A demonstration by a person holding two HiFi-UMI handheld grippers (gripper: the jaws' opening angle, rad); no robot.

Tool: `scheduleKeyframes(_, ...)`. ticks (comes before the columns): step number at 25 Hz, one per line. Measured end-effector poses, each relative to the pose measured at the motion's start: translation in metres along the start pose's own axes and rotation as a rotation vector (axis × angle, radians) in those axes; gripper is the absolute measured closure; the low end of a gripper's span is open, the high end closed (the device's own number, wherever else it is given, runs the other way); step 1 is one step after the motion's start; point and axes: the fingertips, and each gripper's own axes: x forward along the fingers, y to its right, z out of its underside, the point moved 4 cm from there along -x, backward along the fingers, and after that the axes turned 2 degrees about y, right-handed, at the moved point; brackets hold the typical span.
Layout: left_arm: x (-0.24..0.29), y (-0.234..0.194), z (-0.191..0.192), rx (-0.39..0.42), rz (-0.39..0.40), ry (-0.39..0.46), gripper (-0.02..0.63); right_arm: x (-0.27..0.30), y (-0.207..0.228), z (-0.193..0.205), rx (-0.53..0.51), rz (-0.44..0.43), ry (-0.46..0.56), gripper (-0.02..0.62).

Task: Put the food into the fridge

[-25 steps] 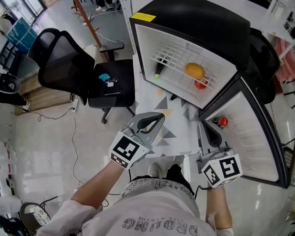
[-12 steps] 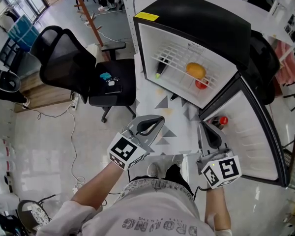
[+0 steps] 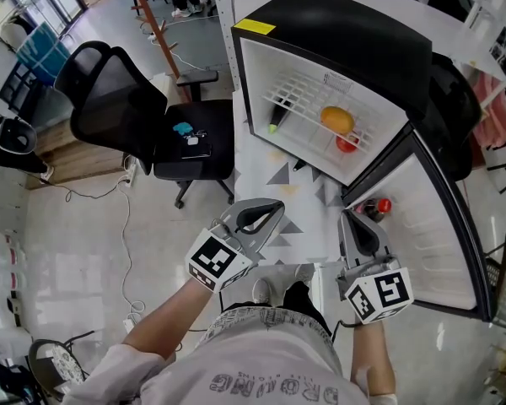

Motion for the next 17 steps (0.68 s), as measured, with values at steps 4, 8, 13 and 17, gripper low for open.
scheduleKeyframes(4,0.0012,-0.0013,0.0009,-0.008,-0.004,0.003,0.600,0.0005,0.0011,0.0008,-0.001,-0.004,-0.002,0.594)
scheduleKeyframes(8,0.0021,-0.0019,0.0006,-0.009,-0.006,0.005,0.600,0.0010,0.0028,0.0009,-0.001,-0.007,-0.003,0.594)
scheduleKeyframes(13,0.0043,-0.0016,0.0009,-0.008,-0.005,0.007,0.600,0.0023,0.0047,0.0016,-0.001,-0.009,-0.006,0.594)
scheduleKeyframes(17,0.0064,-0.0022,0.0011,-0.008,-0.003,0.007,0.600,0.0042,0.0058,0.0014,-0.002,-0.013,-0.004,0.595)
